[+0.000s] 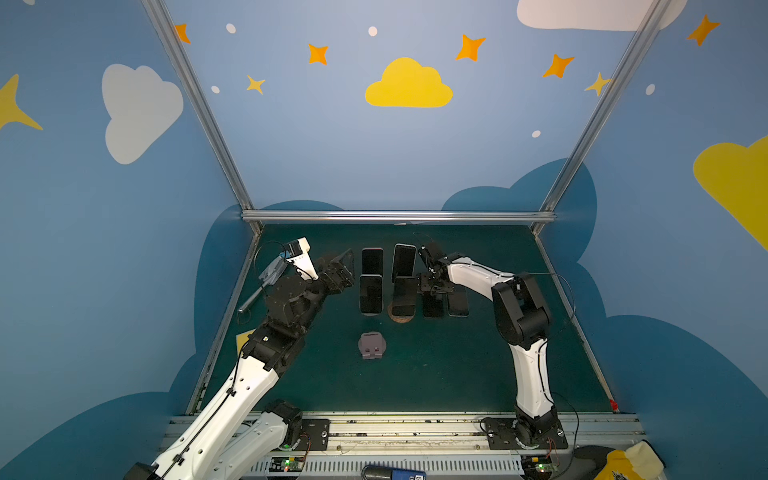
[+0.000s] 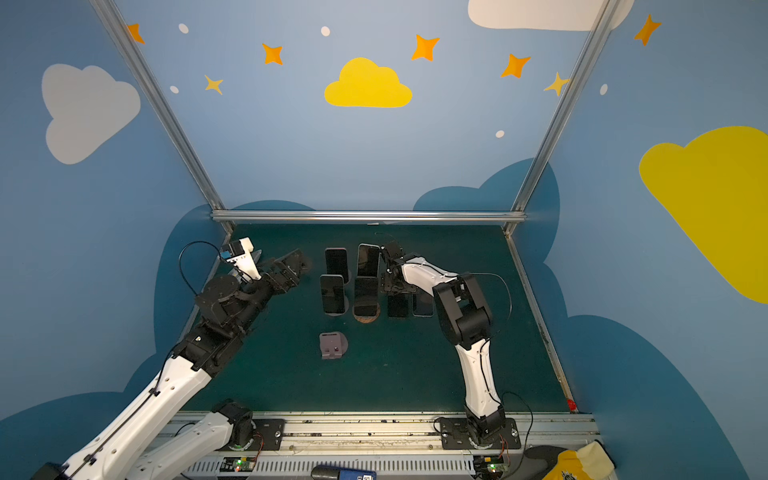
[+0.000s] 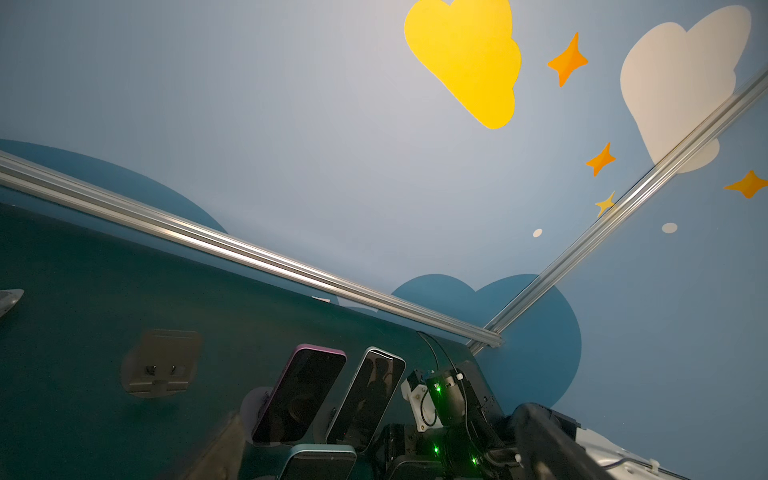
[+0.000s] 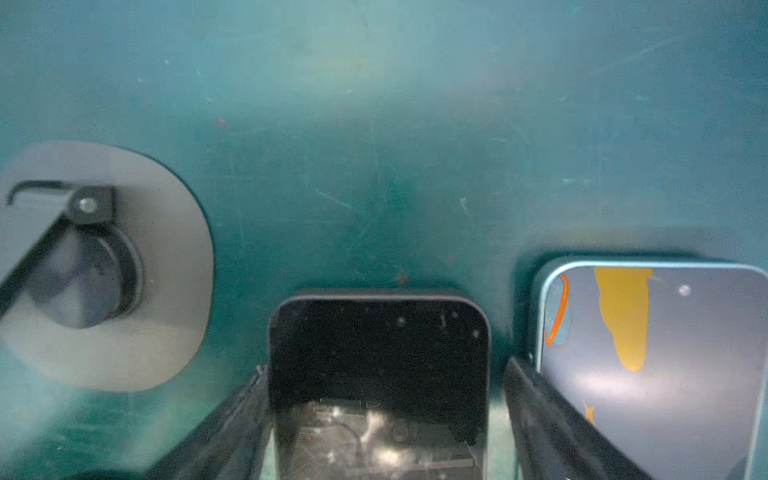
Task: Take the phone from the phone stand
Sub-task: 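Open the right gripper to release the dark phone on the table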
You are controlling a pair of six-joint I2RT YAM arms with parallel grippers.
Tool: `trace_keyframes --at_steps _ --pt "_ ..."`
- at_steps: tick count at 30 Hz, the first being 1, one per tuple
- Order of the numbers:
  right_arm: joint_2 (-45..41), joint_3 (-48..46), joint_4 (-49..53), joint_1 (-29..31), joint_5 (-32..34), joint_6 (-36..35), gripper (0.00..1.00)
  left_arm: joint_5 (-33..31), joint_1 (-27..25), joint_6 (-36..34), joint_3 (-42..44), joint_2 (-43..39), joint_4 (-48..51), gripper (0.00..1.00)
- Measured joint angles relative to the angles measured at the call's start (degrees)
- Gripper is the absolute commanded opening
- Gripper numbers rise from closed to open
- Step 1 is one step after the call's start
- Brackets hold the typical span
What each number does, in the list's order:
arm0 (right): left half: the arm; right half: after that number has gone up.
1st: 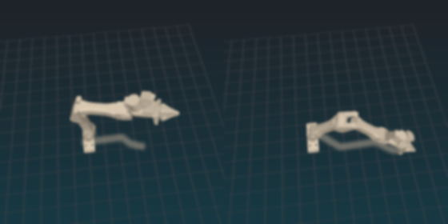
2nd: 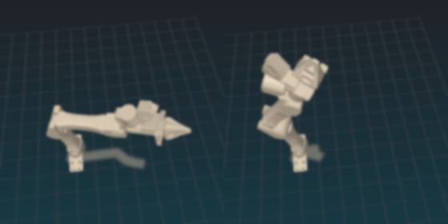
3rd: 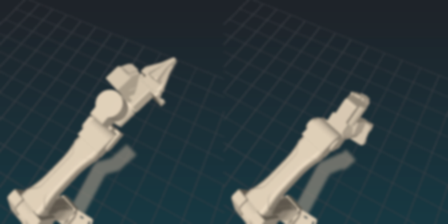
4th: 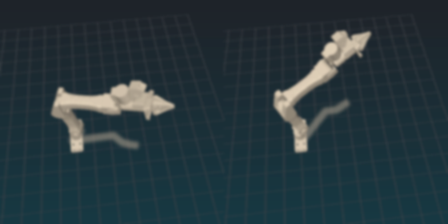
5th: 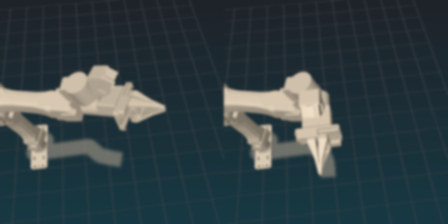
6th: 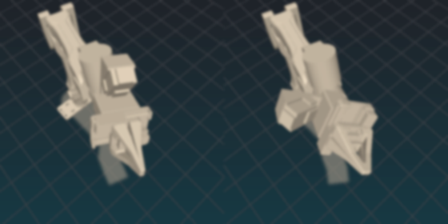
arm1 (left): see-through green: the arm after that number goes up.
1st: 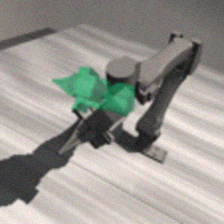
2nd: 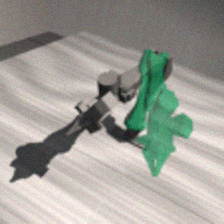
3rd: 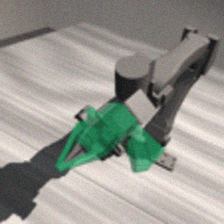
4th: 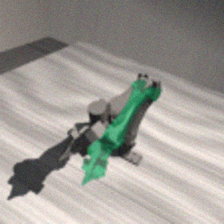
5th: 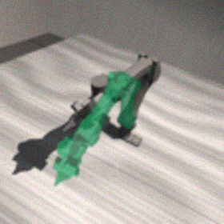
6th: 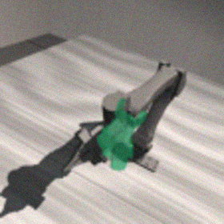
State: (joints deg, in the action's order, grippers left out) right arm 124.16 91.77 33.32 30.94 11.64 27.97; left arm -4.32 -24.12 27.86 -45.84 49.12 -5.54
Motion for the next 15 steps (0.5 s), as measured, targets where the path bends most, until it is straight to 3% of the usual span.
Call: trace_keyframes --at_steps 9,15 --pt "-0.83 0.2 0.76 -0.48 -3.13 -1.51 0.86 -0.02 0.0 -0.07 0.0 0.0 0.0 1.0" --pt "-8.31 0.2 3.1 -0.87 -2.8 -1.95 0.86 -1.09 0.0 -1.27 0.0 -0.2 0.11 1.0"
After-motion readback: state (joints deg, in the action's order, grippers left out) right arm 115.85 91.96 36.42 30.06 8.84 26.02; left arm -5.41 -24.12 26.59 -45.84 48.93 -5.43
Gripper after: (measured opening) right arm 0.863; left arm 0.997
